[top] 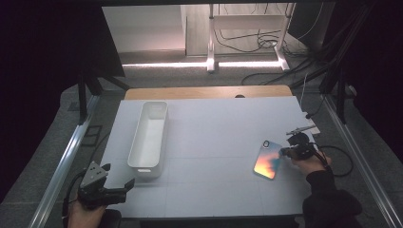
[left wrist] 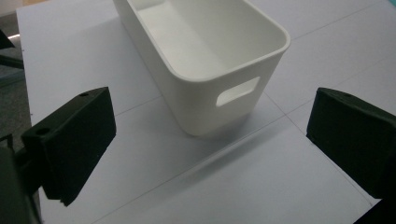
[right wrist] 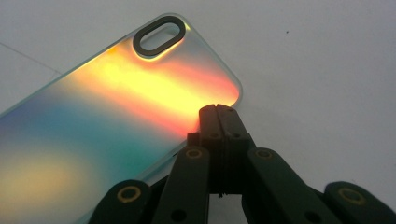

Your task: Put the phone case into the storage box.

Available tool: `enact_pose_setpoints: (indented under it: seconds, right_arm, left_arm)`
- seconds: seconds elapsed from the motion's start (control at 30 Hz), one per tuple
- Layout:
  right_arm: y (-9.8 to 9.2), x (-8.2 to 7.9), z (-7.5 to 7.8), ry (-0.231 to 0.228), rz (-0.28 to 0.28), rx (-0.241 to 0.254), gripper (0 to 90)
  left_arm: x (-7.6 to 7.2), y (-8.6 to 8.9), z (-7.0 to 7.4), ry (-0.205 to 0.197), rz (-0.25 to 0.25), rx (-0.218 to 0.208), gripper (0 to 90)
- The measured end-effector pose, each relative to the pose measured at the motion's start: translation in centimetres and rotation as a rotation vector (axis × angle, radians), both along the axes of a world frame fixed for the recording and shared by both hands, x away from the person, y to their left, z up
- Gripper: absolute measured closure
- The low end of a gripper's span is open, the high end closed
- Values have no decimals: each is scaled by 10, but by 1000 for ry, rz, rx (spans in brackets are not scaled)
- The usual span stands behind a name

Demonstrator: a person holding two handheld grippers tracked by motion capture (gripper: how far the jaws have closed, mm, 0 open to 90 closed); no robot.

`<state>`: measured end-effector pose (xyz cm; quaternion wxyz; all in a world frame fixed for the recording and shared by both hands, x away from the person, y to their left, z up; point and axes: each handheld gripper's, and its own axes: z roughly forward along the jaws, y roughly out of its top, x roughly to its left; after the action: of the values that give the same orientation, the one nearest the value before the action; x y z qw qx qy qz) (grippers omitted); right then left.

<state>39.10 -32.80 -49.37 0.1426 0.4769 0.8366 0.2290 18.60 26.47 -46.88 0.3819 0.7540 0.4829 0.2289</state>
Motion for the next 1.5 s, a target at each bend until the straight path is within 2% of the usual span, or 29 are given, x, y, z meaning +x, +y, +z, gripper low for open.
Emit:
enact_pose_setpoints:
  seconds: [0.37, 0.9, 1.13, 1.5]
  right_arm:
    - [17, 13, -4, -9, 4, 4, 897]
    - [41, 29, -8, -17, 42, 8, 897]
    - [56, 30, -10, -10, 84, 33, 896]
    - [76, 28, -11, -2, 161, 38, 897]
  left_arm:
    - [0, 0, 0, 0, 1, 0, 21]
    - [1, 0, 0, 2, 0, -1, 21]
    - [1, 0, 0, 2, 0, -1, 21]
    - [1, 0, 0, 1, 1, -1, 21]
